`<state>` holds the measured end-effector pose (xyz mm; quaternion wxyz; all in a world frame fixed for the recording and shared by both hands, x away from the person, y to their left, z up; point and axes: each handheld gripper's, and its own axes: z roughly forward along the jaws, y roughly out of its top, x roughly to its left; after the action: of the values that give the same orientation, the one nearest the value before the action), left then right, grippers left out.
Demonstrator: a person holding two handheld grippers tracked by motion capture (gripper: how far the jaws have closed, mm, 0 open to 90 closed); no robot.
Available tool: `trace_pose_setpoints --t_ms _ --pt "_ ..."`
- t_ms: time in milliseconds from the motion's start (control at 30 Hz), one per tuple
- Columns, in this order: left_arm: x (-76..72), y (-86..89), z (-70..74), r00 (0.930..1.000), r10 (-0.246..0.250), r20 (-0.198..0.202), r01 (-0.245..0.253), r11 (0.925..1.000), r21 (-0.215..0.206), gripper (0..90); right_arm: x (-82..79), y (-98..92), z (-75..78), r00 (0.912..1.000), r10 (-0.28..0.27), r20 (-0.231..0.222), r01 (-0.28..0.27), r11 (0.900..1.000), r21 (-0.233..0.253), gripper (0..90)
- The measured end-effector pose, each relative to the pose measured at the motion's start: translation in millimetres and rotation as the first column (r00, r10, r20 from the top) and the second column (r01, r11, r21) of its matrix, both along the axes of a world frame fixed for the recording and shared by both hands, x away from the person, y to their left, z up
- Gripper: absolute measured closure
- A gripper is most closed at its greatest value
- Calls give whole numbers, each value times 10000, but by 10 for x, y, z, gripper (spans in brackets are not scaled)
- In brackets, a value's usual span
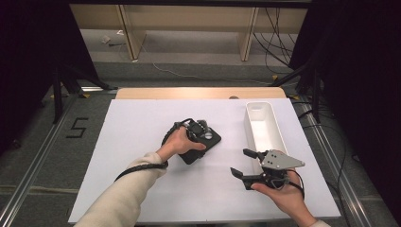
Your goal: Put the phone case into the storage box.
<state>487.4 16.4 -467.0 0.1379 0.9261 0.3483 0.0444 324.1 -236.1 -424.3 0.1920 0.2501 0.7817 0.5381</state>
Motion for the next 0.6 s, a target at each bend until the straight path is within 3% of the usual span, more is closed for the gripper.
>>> trace_pose_setpoints --t_ms 367,600 --pt "-87 74 45 9967 293 752 -221 9952 -954 155 2 -1 -4 10000 -17 -11 17 10000 16 235" --pt "-146 182 91 9859 623 1552 -316 9806 -1934 155 3 -2 -5 10000 -25 -4 25 10000 -4 235"
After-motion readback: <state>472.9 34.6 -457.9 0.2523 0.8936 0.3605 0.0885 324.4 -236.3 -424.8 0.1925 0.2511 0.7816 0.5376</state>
